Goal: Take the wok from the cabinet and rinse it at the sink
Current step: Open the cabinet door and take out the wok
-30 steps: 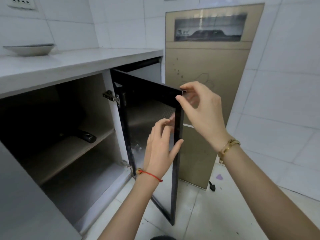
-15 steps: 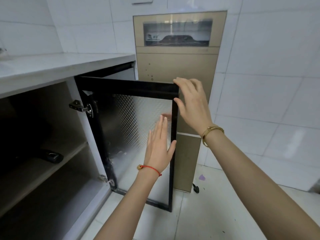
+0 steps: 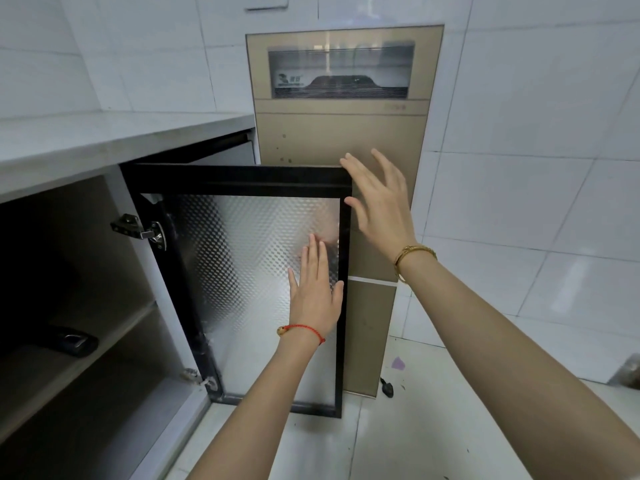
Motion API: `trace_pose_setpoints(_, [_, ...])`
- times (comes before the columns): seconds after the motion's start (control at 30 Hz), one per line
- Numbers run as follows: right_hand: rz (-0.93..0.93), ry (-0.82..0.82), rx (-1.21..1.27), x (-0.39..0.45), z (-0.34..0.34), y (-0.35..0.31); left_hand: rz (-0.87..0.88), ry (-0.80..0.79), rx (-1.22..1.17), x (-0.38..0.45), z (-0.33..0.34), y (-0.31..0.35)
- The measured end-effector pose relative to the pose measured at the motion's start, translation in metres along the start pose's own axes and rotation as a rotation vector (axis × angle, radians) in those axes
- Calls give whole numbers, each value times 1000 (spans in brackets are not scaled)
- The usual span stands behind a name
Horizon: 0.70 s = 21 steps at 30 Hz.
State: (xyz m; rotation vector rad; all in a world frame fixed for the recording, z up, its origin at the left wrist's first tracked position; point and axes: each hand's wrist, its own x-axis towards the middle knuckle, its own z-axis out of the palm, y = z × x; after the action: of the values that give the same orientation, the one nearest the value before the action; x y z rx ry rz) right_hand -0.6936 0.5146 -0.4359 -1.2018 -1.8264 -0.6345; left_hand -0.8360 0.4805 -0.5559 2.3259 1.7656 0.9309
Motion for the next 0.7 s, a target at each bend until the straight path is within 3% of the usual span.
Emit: trace_pose_setpoints(0.7, [48, -29, 86, -7, -9, -17, 8, -96, 19, -12, -21, -3])
